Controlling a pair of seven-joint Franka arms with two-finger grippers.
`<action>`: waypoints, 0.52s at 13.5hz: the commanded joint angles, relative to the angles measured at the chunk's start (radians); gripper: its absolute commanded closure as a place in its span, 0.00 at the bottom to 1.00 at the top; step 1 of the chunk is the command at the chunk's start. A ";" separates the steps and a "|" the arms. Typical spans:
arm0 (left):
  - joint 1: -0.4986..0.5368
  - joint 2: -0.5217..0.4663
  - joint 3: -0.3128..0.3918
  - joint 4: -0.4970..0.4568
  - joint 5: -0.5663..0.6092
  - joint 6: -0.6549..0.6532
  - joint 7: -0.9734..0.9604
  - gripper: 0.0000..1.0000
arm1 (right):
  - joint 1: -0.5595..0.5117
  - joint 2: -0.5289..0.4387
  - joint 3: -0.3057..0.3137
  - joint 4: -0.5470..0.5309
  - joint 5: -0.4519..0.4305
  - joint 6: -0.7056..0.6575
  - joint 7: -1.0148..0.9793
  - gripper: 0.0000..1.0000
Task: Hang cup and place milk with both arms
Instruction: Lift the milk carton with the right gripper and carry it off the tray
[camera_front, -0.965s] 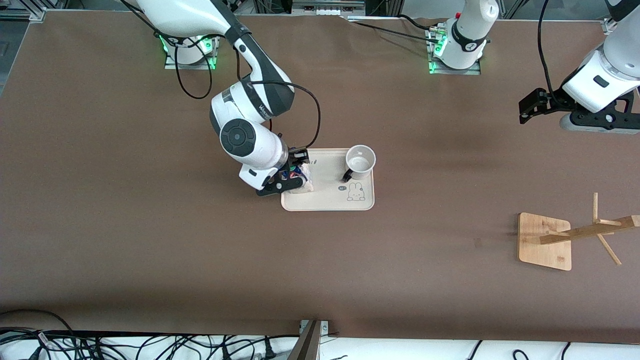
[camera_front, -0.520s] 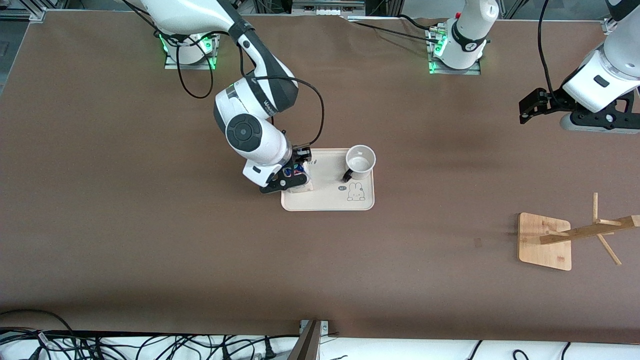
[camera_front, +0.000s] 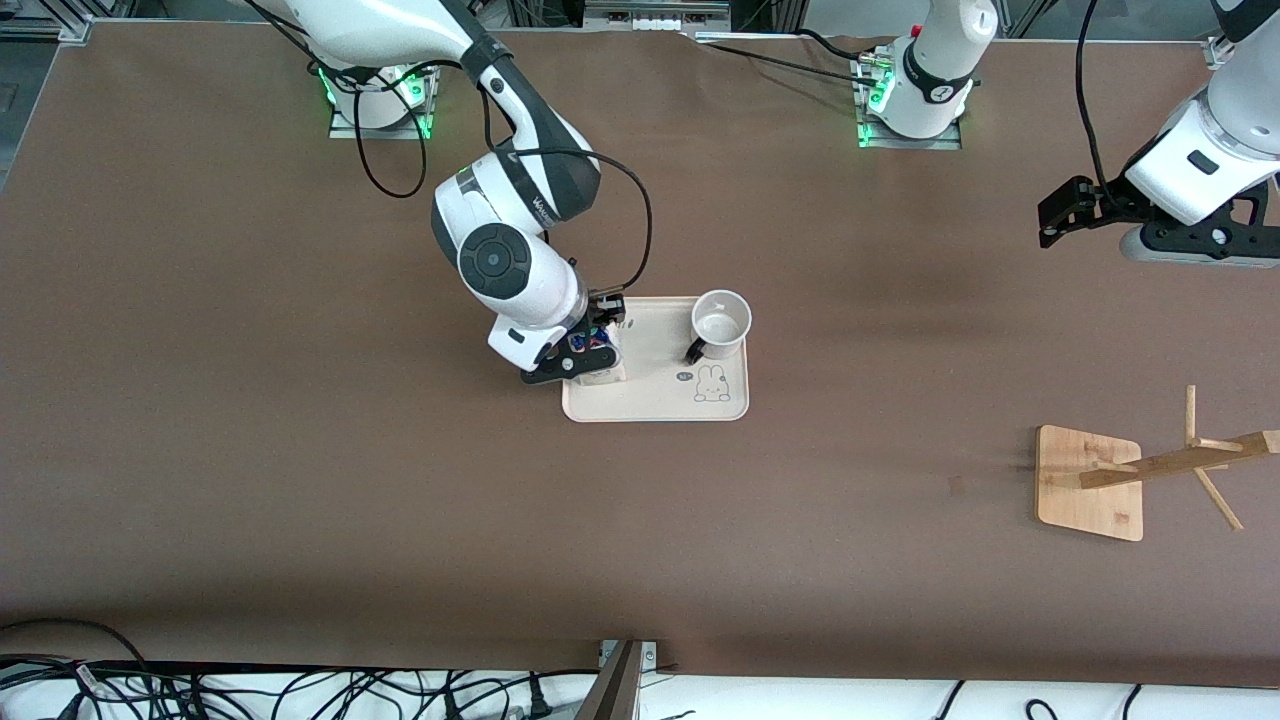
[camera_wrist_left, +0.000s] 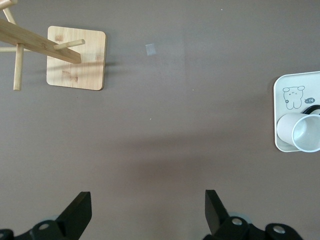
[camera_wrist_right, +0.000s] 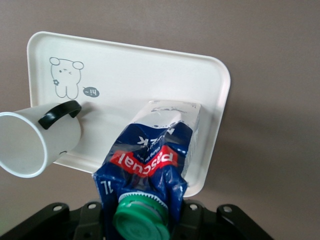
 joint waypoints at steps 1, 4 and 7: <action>0.003 0.020 -0.008 0.042 0.011 -0.030 -0.010 0.00 | 0.036 -0.066 -0.009 -0.004 -0.045 -0.013 0.101 0.65; 0.003 0.020 -0.008 0.043 0.011 -0.030 -0.010 0.00 | 0.037 -0.153 -0.012 -0.002 -0.068 -0.090 0.151 0.65; 0.003 0.020 -0.008 0.043 0.011 -0.030 -0.010 0.00 | 0.031 -0.253 -0.097 0.015 -0.092 -0.227 0.139 0.65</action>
